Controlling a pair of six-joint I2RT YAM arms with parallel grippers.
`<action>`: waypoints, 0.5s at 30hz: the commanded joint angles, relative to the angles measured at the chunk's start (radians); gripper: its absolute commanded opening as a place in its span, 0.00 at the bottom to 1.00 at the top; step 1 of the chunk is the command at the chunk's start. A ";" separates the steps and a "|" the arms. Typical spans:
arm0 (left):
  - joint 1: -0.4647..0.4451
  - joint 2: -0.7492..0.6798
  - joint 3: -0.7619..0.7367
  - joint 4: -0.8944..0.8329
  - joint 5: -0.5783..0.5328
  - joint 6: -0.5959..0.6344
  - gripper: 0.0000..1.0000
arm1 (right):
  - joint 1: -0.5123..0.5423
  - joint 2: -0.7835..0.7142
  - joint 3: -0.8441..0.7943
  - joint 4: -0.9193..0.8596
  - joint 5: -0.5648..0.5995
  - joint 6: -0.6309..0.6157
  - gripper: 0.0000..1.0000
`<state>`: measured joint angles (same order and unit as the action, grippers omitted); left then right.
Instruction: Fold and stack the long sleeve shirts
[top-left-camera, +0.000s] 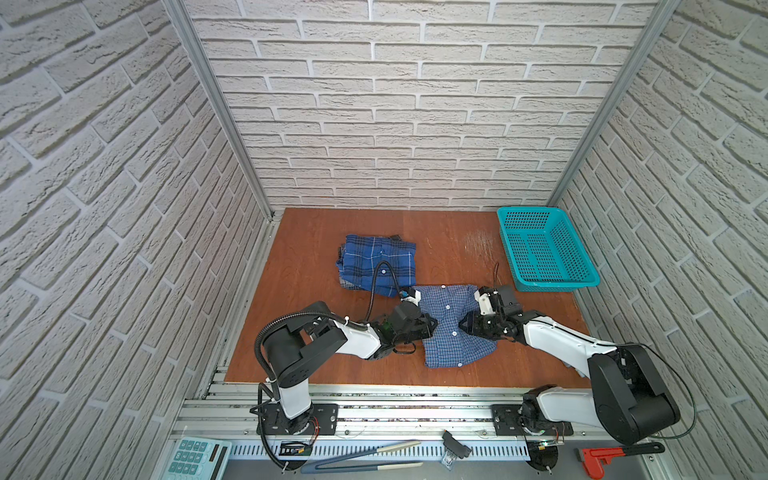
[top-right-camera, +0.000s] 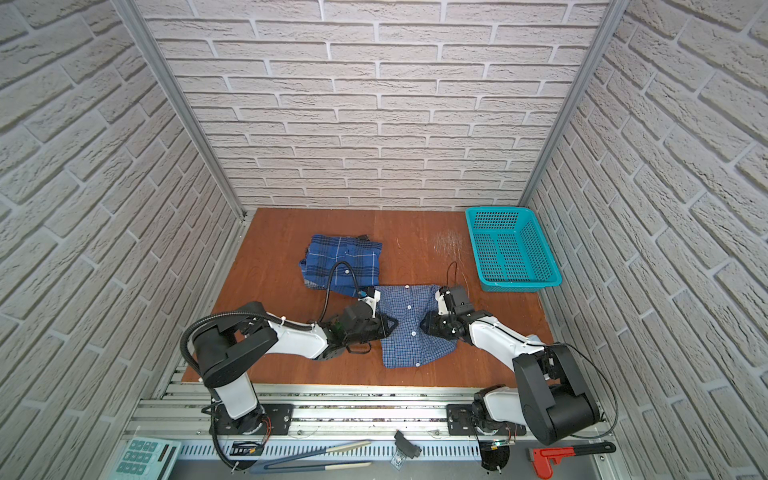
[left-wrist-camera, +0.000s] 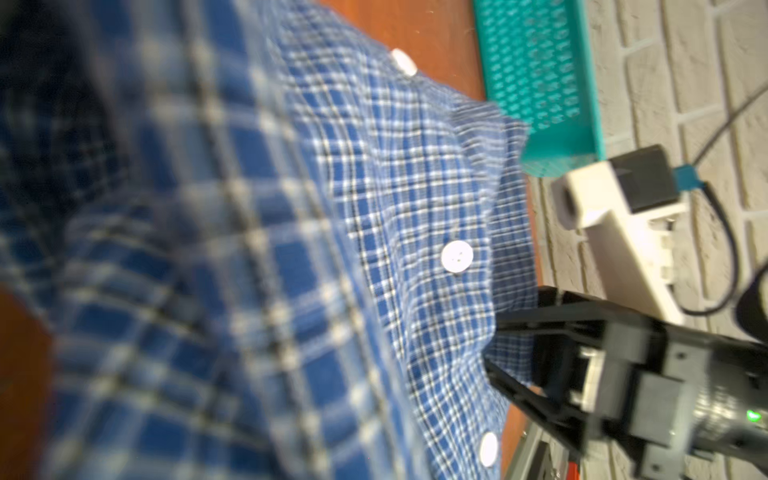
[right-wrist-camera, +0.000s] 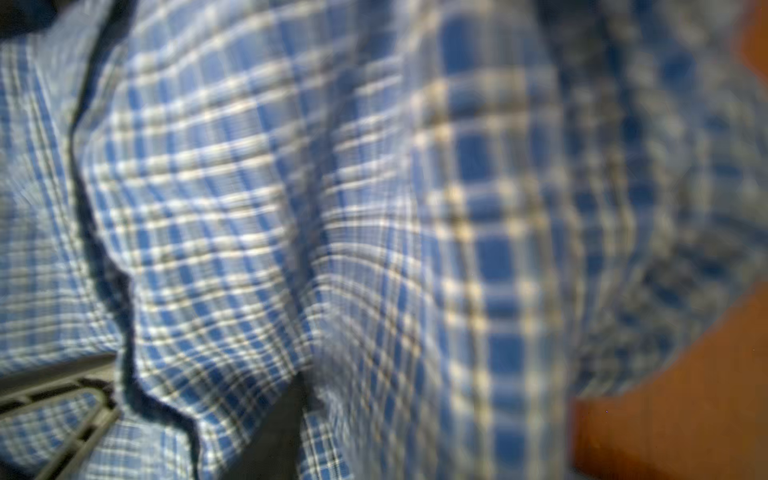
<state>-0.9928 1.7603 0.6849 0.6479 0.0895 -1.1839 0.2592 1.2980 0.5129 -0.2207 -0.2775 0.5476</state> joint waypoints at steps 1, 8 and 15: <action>0.006 -0.081 0.024 0.125 0.058 -0.003 0.00 | 0.033 -0.063 0.016 0.038 -0.037 0.056 0.21; 0.091 -0.231 0.093 -0.066 0.085 0.080 0.00 | 0.121 -0.157 0.177 -0.011 0.006 0.148 0.07; 0.299 -0.347 0.309 -0.410 0.166 0.234 0.00 | 0.213 0.027 0.539 -0.008 0.027 0.183 0.07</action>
<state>-0.7650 1.4586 0.9005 0.3656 0.2153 -1.0603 0.4347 1.2602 0.9302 -0.2913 -0.2306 0.7017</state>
